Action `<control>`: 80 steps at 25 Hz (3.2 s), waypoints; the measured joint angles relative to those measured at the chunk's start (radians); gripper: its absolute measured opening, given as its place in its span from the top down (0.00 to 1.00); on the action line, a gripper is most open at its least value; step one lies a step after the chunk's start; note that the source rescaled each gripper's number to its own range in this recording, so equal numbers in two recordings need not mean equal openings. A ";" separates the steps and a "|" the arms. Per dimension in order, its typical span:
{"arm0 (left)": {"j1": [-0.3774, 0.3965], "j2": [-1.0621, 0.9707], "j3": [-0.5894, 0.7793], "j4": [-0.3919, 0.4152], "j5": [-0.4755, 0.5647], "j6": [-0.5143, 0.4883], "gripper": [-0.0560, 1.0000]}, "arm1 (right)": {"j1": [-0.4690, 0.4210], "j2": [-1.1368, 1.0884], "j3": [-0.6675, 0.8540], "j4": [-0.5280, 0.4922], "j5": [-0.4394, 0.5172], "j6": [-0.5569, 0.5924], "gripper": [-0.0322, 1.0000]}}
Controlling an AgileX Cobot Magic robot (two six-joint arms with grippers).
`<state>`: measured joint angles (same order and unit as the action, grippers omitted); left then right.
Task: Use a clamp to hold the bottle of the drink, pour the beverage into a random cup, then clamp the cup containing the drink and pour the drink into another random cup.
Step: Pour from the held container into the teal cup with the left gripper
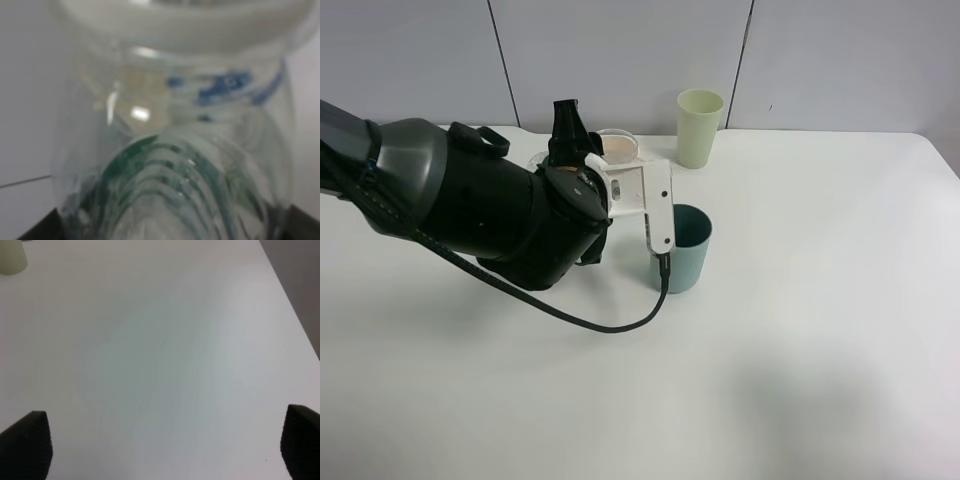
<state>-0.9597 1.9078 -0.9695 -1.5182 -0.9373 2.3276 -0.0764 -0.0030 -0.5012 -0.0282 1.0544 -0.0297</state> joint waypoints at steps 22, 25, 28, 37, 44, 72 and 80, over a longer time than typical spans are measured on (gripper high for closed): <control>0.000 0.000 0.000 0.091 -0.075 0.180 0.91 | 0.000 0.000 0.000 0.000 0.000 0.001 0.29; 0.000 0.000 0.000 0.109 -0.091 0.195 0.91 | 0.000 0.000 0.000 0.000 0.000 0.001 0.29; 0.000 0.000 0.000 0.116 -0.101 0.224 0.91 | 0.000 0.000 0.000 0.000 0.000 0.001 0.29; 0.000 0.000 0.000 0.156 -0.122 0.270 0.91 | 0.000 0.000 0.000 0.000 0.000 0.001 0.29; 0.000 0.000 0.000 0.187 -0.130 0.278 0.91 | 0.000 0.000 0.000 0.000 0.000 0.001 0.29; 0.000 0.000 0.000 0.219 -0.193 0.303 0.91 | 0.000 0.000 0.000 0.000 0.000 0.001 0.29; 0.000 0.000 0.000 0.241 -0.216 0.338 0.91 | 0.000 0.000 0.000 0.000 0.000 0.001 0.29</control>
<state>-0.9597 1.9078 -0.9694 -1.2775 -1.1528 2.6657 -0.0764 -0.0030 -0.5012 -0.0282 1.0544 -0.0287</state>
